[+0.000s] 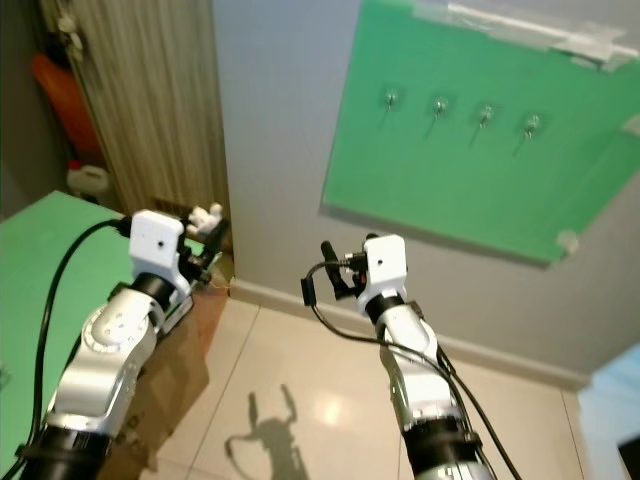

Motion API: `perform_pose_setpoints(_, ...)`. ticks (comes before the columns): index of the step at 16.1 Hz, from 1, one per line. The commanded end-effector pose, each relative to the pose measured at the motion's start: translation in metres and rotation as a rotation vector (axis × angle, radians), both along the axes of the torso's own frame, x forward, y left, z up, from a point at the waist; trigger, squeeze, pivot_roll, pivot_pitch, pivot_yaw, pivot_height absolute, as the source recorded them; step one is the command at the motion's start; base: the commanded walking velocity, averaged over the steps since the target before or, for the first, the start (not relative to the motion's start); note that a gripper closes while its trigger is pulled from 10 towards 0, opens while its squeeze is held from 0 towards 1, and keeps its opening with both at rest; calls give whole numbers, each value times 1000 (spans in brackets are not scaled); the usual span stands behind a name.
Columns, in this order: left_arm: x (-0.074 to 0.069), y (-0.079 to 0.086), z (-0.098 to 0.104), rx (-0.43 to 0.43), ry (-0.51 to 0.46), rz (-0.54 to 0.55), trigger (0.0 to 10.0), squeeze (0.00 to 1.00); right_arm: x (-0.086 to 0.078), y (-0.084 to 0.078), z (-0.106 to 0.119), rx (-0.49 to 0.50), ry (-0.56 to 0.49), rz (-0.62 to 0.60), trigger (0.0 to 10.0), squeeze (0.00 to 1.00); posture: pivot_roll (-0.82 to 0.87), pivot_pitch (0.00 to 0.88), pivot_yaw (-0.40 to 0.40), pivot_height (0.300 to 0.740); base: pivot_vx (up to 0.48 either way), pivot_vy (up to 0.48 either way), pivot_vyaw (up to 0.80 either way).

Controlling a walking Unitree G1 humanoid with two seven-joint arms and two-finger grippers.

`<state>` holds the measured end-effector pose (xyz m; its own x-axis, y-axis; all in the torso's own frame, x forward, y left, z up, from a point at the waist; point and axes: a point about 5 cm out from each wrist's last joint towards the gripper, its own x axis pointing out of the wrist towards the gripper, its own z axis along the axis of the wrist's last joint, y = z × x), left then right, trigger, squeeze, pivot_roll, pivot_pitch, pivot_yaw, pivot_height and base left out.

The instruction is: Hang keys on a hook

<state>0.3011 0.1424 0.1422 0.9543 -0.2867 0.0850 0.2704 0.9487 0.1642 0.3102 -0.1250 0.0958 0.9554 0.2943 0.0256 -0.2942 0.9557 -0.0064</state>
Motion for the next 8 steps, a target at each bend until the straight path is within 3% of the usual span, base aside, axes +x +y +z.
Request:
perform_pose_setpoints(1,1,-11,1,16,-8,-40,0,0,0,-8,0,-17,-6,-27,10000,0,43,0,-59,740,292,-379,0)
perform_pose_setpoints(5,-1,-14,-1,24,-4,-68,0,0,-1,-7,-1,-31,-6,-13,10000,0,45,0,-64,740,292,-377,0)
perform_pose_setpoints(8,-3,-14,-2,20,-3,-66,0,0,-1,-6,-3,-24,7,-9,10000,0,49,0,-66,740,292,-379,-600)
